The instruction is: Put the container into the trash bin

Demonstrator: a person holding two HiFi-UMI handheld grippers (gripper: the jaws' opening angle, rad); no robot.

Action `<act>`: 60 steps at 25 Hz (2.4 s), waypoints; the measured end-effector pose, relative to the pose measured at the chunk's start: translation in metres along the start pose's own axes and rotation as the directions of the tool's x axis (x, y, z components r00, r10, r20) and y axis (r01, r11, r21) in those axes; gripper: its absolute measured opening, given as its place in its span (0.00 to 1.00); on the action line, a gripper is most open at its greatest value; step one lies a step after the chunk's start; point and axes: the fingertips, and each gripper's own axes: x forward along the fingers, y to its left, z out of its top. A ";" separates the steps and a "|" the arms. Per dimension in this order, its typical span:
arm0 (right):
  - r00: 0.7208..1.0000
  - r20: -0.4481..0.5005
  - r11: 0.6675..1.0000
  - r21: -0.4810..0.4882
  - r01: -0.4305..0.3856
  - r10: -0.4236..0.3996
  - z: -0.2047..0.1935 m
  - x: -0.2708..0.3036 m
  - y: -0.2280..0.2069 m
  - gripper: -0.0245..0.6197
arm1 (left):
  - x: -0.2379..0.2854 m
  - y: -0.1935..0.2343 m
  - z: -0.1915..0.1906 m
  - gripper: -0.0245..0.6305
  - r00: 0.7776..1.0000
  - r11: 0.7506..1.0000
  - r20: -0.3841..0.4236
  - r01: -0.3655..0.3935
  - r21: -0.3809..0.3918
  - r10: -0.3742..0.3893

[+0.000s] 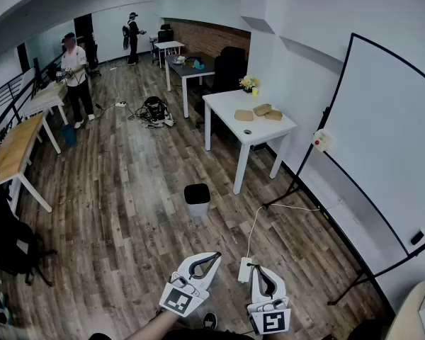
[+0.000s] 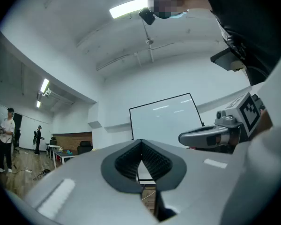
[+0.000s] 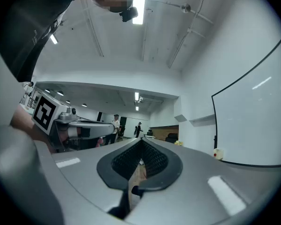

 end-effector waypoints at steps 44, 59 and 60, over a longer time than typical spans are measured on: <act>1.000 -0.024 1.000 -0.023 -0.005 0.004 0.005 0.294 -0.055 0.05 | 0.183 0.211 -0.007 0.04 0.987 0.995 0.122 0.098 0.019 -0.099; 0.998 -0.020 0.998 0.033 -0.059 0.059 -0.056 0.420 -0.181 0.05 | 0.339 0.264 -0.069 0.04 0.997 0.997 -0.047 0.065 0.042 -0.063; 0.998 -0.020 0.997 0.040 -0.066 0.067 -0.059 0.427 -0.190 0.05 | 0.349 0.266 -0.070 0.04 0.997 0.997 -0.052 0.058 0.042 -0.056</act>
